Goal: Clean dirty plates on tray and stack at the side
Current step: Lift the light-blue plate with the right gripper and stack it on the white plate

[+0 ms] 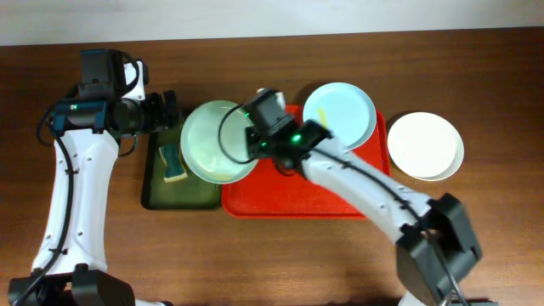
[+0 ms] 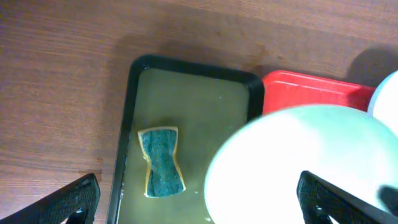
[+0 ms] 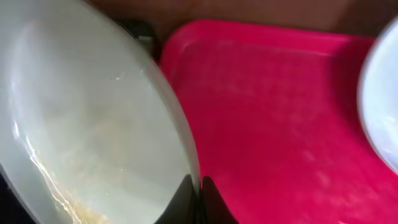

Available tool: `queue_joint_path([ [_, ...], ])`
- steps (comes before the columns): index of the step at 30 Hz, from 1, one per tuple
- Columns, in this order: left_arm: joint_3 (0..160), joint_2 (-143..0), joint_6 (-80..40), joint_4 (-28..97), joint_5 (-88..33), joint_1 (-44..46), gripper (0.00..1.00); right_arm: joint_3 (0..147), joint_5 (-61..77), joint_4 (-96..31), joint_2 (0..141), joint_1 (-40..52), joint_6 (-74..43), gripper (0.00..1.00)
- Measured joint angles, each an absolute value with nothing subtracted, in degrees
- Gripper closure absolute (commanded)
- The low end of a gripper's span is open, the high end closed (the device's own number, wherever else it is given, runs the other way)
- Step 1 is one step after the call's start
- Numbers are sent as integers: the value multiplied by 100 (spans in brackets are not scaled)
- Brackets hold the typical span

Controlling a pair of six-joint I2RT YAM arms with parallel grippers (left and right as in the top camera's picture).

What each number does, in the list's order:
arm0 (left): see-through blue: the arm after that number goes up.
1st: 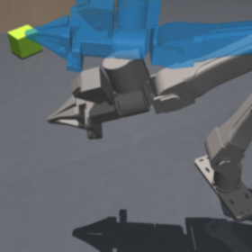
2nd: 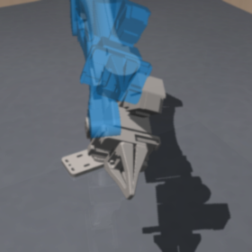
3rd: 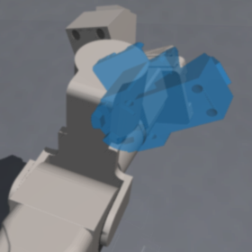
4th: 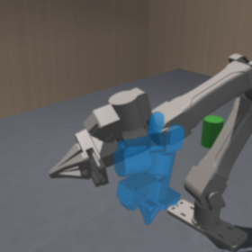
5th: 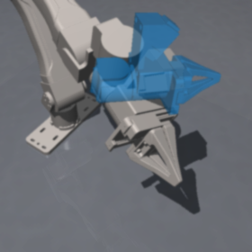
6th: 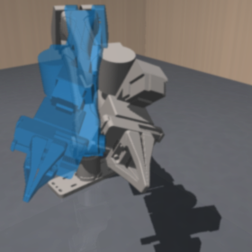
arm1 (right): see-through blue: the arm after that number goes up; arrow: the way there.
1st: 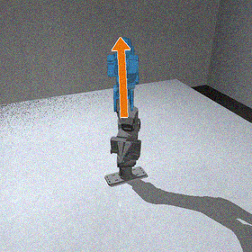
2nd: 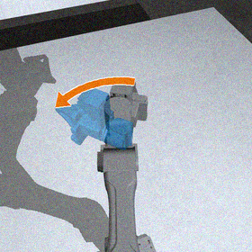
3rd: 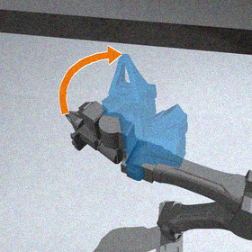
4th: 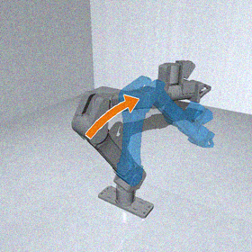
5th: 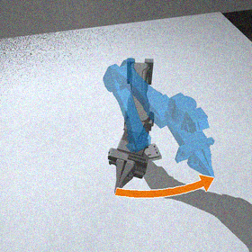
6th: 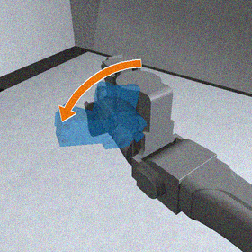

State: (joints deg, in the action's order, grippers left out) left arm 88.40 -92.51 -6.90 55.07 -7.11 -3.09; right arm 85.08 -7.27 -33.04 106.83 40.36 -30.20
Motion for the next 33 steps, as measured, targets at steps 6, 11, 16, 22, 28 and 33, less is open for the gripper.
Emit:
queue_joint_path([
  [6,8840,-9251,-690,5509,-711,-309,0,8497,-3625,-1081,11236,4982,-1573,96],
  [11,8840,-9251,-687,5513,-687,-362,0,8482,-5273,1741,11255,5387,1684,96],
  [16,8840,-9251,-690,5505,-696,-362,1,8499,-5655,3183,11246,5712,3352,96],
  [22,8840,-9251,-687,5505,-709,-362,1,8499,-5658,3199,11244,5710,3450,96],
  [28,8840,-9251,-690,5492,-709,-362,1,8604,-4495,-401,11214,5172,-161,96],
  [33,8840,-9251,-690,5494,-709,-355,1,8595,-1841,-1299,11214,4093,-2263,96],
])
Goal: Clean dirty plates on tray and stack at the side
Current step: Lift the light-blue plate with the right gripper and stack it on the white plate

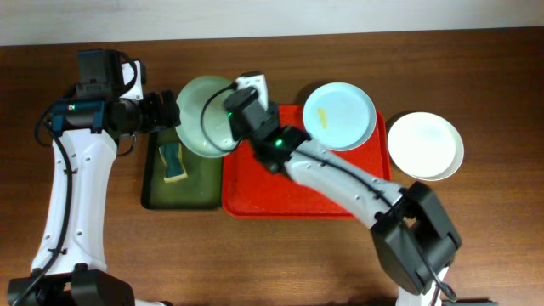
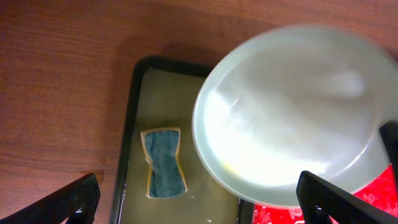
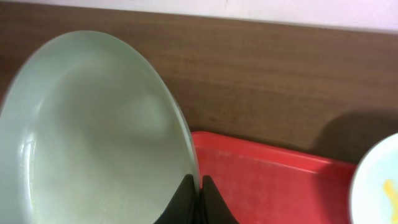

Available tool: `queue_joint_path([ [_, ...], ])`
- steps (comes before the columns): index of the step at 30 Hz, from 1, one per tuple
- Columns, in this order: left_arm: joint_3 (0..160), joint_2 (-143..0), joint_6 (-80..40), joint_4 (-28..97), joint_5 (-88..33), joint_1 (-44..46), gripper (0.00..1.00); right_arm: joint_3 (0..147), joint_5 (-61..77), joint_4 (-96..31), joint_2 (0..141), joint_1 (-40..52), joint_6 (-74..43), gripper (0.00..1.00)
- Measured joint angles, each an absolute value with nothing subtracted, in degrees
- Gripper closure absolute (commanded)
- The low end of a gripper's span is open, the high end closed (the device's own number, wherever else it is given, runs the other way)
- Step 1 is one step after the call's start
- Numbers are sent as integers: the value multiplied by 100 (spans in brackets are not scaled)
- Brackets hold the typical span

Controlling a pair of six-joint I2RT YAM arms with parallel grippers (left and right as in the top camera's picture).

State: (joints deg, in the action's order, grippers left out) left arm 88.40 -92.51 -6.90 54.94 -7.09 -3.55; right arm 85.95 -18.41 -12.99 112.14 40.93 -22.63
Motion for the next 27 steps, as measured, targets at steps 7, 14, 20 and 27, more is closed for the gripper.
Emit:
queue_joint_path([
  [7,8840,-9251,-690,5498,-711,-355,1,8630,-283,-4073,9924,1216,-2602,96],
  [14,8840,-9251,-690,5500,-709,-355,1,8503,-270,-5826,10057,-2615,-2528,96],
  [20,8840,-9251,-690,5502,-709,-355,1,7717,-281,-5210,10079,-3037,-2462,96],
  [27,8840,-9251,-687,5502,-711,-355,1,7175,-202,-4716,10101,-2696,-2421,27],
])
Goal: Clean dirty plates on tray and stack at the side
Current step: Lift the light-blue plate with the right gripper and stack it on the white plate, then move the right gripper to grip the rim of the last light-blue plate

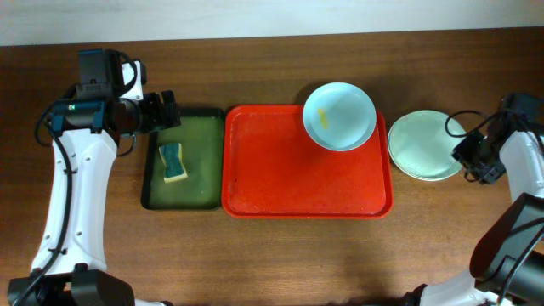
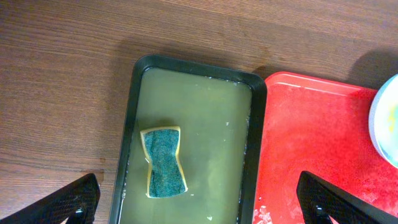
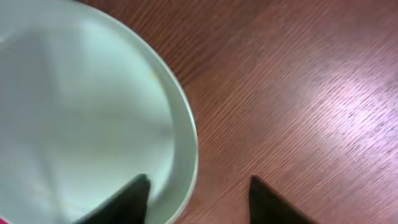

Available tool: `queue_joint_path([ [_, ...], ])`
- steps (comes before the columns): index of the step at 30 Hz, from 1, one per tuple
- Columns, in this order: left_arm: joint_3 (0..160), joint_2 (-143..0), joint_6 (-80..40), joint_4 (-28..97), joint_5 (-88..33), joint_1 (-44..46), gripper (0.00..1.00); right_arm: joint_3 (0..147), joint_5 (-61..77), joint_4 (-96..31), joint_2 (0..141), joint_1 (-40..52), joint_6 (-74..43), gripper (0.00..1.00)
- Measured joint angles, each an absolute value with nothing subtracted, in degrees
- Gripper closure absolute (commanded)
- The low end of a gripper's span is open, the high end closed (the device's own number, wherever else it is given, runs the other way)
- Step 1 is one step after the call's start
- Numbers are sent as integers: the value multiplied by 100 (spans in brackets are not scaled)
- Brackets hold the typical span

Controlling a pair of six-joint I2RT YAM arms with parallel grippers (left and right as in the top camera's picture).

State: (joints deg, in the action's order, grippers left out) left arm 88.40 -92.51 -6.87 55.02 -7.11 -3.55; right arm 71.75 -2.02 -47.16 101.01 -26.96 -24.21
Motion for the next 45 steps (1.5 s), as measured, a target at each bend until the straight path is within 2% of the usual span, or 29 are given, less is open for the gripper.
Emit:
queue_joint_path([
  [3,8840,-9251,-690,5502,-709,-355,1,7170,-196,-4668,10101,-2217,-1981,26],
  [5,8840,-9251,-687,5502,-709,-355,1,7164,-183,-4447,10101,-1734,-1529,16],
  [7,8840,-9251,-690,5502,-709,-355,1,7164,-178,-4228,10101,-1151,-1247,15],
  [8,8840,-9251,-687,5505,-711,-355,1,7164,-161,-4143,10101,-829,-1129,28],
  [9,8840,-9251,-690,5502,-709,-355,1,7155,-163,-3905,10101,-561,-902,48],
  [12,8840,-9251,-690,5509,-711,-355,1,7113,-158,-3083,10106,-156,-115,60],
  [21,8840,-9251,-690,5505,-709,-355,1,7111,119,-1466,11034,-80,305,59],
  [23,8840,-9251,-690,5505,-711,-355,1,7111,148,-1321,11185,-80,303,62],
  [24,8840,-9251,-690,5505,-709,-355,0,7111,167,-1299,11284,-80,301,86],
  [25,8840,-9251,-690,5505,-709,-355,1,7111,209,-1297,11369,-80,307,96],
  [30,8840,-9251,-690,5502,-709,-355,1,7122,786,-1559,11384,-80,169,96],
  [35,8840,-9251,-690,5498,-709,-355,1,7146,1505,-3907,10088,-80,-849,96],
  [37,8840,-9251,-690,5496,-709,-355,1,7135,1968,-4814,10005,-60,-1048,96],
  [40,8840,-9251,-690,5502,-709,-355,1,7135,2032,-4866,10029,429,-1157,96],
  [45,8840,-9251,-690,5505,-711,-355,0,7129,1149,-4609,10047,1297,-2377,96],
])
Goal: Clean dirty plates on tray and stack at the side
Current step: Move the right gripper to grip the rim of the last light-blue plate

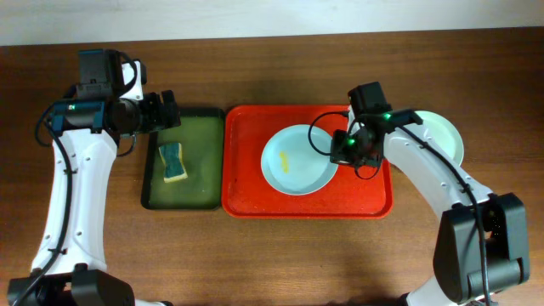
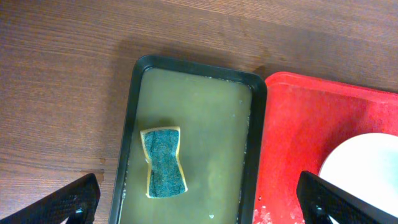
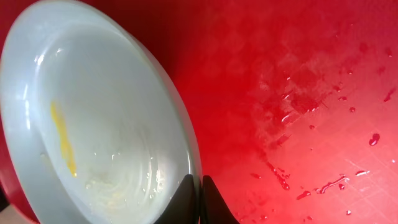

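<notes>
A pale blue plate point(image 1: 296, 161) with a yellow smear lies in the middle of the red tray point(image 1: 246, 191). My right gripper point(image 1: 342, 150) is shut on its right rim; in the right wrist view the fingertips pinch the plate's edge point(image 3: 186, 149) at the gripper point(image 3: 200, 186). A stack of clean plates point(image 1: 449, 136) sits to the right of the tray, partly hidden by my right arm. My left gripper point(image 1: 168, 110) hangs open over the top of the dark basin point(image 1: 153, 195), whose murky water holds a blue-green sponge point(image 2: 163, 162).
The brown wooden table point(image 1: 102, 246) carries the basin to the left of the tray. The red tray's surface point(image 3: 298, 93) is wet with droplets. A light wall runs along the table's far edge.
My right gripper was open beside the plate stack at the right; it is now shut on the blue plate's rim. That plate has moved from the tray's far right corner to its middle.
My right gripper held a pale green plate over the basin and tray edge, then higher near the basin's far end. Then that plate lay on the stack at the right and the gripper stood open. Now it grips the smeared blue plate. The left arm stayed put.
</notes>
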Available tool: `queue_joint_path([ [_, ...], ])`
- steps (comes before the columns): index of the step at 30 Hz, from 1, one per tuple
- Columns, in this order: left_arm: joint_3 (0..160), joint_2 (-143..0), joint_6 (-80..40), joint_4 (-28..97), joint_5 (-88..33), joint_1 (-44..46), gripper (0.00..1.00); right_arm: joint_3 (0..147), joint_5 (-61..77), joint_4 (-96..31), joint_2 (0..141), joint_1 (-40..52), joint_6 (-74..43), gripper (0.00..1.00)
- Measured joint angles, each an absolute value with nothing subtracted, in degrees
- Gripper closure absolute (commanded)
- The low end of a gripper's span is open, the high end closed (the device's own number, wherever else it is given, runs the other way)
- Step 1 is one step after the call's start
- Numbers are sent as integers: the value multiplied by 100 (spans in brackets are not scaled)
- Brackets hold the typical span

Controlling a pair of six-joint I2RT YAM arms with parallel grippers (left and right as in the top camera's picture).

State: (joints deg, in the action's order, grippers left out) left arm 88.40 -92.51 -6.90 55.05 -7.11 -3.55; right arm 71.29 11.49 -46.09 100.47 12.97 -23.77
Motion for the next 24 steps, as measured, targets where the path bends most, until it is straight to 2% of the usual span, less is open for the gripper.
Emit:
queue_joint_path([
  [4,8840,-9251,-690,5502,-709,-355,1,7129,545,-4473,10132,1573,-2703,96],
  [6,8840,-9251,-690,5502,-711,-355,1,7129,491,-4473,10368,1575,-2722,91],
  [7,8840,-9251,-690,5502,-709,-355,1,7129,495,-4477,10427,1575,-2764,80],
  [9,8840,-9251,-690,5505,-711,-355,1,7129,517,-4501,10591,1581,-2882,49],
  [11,8840,-9251,-690,5502,-709,-355,1,7129,591,-4591,10608,1590,-2716,39],
  [12,8840,-9251,-690,5507,-711,-355,1,7325,864,-5118,10628,1514,-2445,1],
  [14,8840,-9251,-690,5507,-711,-355,1,8160,1319,-6114,10676,1184,-1927,1],
  [15,8840,-9251,-690,5502,-711,-355,1,8447,1420,-6283,10650,985,-1769,6],
  [16,8840,-9251,-690,5505,-711,-355,1,8506,1470,-6324,10643,829,-1667,23],
  [17,8840,-9251,-690,5505,-711,-355,1,8473,1492,-6296,10643,781,-1603,59],
  [18,8840,-9251,-690,5505,-711,-355,1,8368,1503,-6112,10634,792,-1577,66],
  [20,8840,-9251,-690,5498,-709,-355,1,7841,1525,-5363,10634,897,-1525,65],
  [22,8840,-9251,-690,5509,-709,-355,1,7282,1535,-4571,10637,998,-1500,68],
  [24,8840,-9251,-690,5507,-711,-355,1,6788,1535,-3802,10634,1000,-1494,79],
])
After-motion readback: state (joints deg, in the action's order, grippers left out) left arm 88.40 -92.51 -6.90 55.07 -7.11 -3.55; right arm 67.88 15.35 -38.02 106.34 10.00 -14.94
